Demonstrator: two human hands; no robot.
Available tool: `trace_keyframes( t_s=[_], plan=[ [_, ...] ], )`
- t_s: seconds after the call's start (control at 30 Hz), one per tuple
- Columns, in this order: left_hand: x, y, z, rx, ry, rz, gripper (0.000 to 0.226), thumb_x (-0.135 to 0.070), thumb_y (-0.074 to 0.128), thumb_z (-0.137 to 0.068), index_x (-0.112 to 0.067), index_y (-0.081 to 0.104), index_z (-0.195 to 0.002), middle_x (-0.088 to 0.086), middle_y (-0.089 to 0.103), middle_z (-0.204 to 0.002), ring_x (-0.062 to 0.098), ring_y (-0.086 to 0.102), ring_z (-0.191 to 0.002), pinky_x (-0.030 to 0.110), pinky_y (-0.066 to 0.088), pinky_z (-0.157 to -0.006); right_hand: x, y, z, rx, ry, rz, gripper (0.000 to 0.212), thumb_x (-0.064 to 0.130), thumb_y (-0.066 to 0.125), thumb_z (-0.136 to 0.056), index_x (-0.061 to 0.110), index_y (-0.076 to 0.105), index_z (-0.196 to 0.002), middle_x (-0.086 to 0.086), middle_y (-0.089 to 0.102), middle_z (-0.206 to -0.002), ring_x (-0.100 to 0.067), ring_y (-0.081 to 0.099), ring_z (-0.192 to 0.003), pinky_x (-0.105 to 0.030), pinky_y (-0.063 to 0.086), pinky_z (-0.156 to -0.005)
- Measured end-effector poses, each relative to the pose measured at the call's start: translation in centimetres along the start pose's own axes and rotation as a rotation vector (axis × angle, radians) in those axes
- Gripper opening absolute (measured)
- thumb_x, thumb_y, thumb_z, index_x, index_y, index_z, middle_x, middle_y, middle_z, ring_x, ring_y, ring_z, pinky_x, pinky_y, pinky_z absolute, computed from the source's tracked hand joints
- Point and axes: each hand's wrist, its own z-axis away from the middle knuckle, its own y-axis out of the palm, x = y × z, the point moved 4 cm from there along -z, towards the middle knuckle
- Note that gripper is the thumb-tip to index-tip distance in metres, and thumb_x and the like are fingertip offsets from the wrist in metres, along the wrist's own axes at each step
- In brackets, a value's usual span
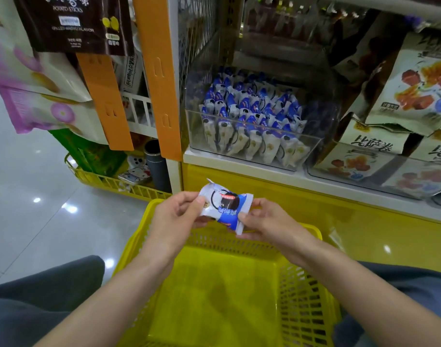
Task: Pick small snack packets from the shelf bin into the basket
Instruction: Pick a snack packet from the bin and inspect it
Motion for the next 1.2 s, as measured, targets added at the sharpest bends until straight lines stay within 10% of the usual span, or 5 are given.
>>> trace_keyframes(
  t_s=[0.2, 0.33, 0.6, 0.8, 1.2],
  plan=[
    [-0.1, 0.3, -0.5, 0.066, 0.265, -0.504, 0.018, -0.013, 0.059, -0.089, -0.019, 0.063, -0.072, -0.002, 0.062, -0.066, 0.011, 0.053, -0.066, 0.032, 0.042, -0.065, 0.7, 0.9, -0.1, -0.054, -0.368, 0.59, 0.044, 0.018, 0.067, -0.083, 0.018, 0.048, -0.123, 0.003, 0.054, -0.116, -0.009, 0.053, -0.106, -0.024, 0.044, -0.091],
    [0.0, 1.6, 0.5, 0.158, 0.325, -0.563, 0.02, -0.019, 0.059, -0.089, -0.025, 0.061, -0.07, -0.016, 0.057, -0.056, -0.004, 0.051, -0.058, 0.012, 0.035, -0.055, 1.4, 0.7, 0.2, -0.091, -0.526, 0.593, 0.006, 0.022, 0.065, -0.085, 0.027, 0.064, -0.083, 0.011, 0.066, -0.079, -0.001, 0.061, -0.074, -0.017, 0.046, -0.065],
    [-0.1, 2.2, 0.6, 0.235, -0.03, -0.075, 0.029, -0.003, 0.053, -0.09, -0.012, 0.056, -0.063, -0.003, 0.053, -0.058, 0.006, 0.051, -0.056, 0.018, 0.045, -0.055, 1.8, 1.0, 1.5, -0.221, -0.807, 0.887, 0.012, 0.031, 0.059, -0.088, 0.021, 0.066, -0.086, 0.009, 0.062, -0.081, -0.004, 0.055, -0.076, -0.025, 0.045, -0.067],
    [0.3, 1.1, 0.0, 0.041, 0.097, -0.329, 0.02, -0.011, 0.051, -0.093, -0.022, 0.052, -0.077, -0.001, 0.057, -0.078, 0.022, 0.057, -0.077, 0.037, 0.047, -0.071, 2.4, -0.3, 1.7, -0.423, -0.849, 0.7, 0.005, 0.022, 0.06, -0.088, 0.023, 0.06, -0.083, 0.011, 0.059, -0.078, -0.002, 0.055, -0.074, -0.011, 0.04, -0.06],
    [0.6, 1.7, 0.2, 0.208, -0.083, 0.178, 0.021, -0.021, 0.052, -0.092, -0.009, 0.067, -0.099, 0.002, 0.073, -0.087, 0.011, 0.068, -0.077, 0.024, 0.055, -0.063, 1.4, 2.0, 3.2, -0.141, -1.089, 1.068, 0.019, 0.023, 0.055, -0.089, 0.01, 0.068, -0.093, -0.002, 0.063, -0.099, -0.017, 0.055, -0.095, -0.025, 0.046, -0.078]
  ],
)
